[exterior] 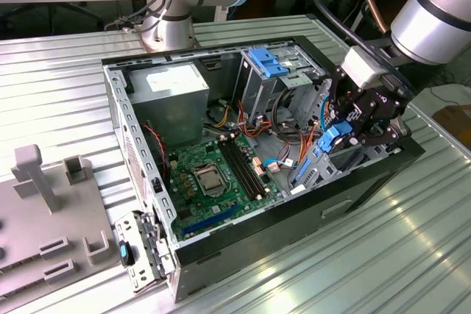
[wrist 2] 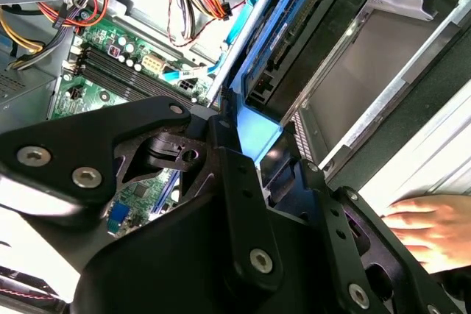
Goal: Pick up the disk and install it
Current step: 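Insert the disk into the insertion slot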
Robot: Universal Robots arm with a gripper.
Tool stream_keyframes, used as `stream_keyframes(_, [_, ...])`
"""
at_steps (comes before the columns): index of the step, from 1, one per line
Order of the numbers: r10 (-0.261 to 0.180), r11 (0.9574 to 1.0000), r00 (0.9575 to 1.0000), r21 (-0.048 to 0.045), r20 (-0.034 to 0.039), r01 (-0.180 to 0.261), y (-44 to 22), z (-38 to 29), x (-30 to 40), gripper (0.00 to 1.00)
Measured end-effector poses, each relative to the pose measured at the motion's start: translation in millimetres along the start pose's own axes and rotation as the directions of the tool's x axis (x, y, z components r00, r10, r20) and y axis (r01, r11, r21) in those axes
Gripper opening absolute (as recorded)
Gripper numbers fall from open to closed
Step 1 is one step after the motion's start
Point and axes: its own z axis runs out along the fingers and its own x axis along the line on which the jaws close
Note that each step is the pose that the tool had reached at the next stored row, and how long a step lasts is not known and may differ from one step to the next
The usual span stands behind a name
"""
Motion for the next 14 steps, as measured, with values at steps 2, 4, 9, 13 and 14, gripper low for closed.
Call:
stream_keyframes(2, [0.0,1.0,1.0,0.0,-0.0001,0.0,0.0,0.0,0.0,0.37])
stream_keyframes(4, [0.0,1.0,1.0,0.0,-0.0002,0.0,0.0,0.0,0.0,0.37])
stream_keyframes(9, [0.0,1.0,1.0,0.0,-0.0005,0.0,0.0,0.0,0.0,0.44])
stream_keyframes(13, [0.0,1.0,1.0,0.0,-0.0008,0.0,0.0,0.1,0.0,0.44])
stream_keyframes(14, [0.0,1.0,1.0,0.0,-0.0009,0.0,0.0,0.0,0.0,0.44])
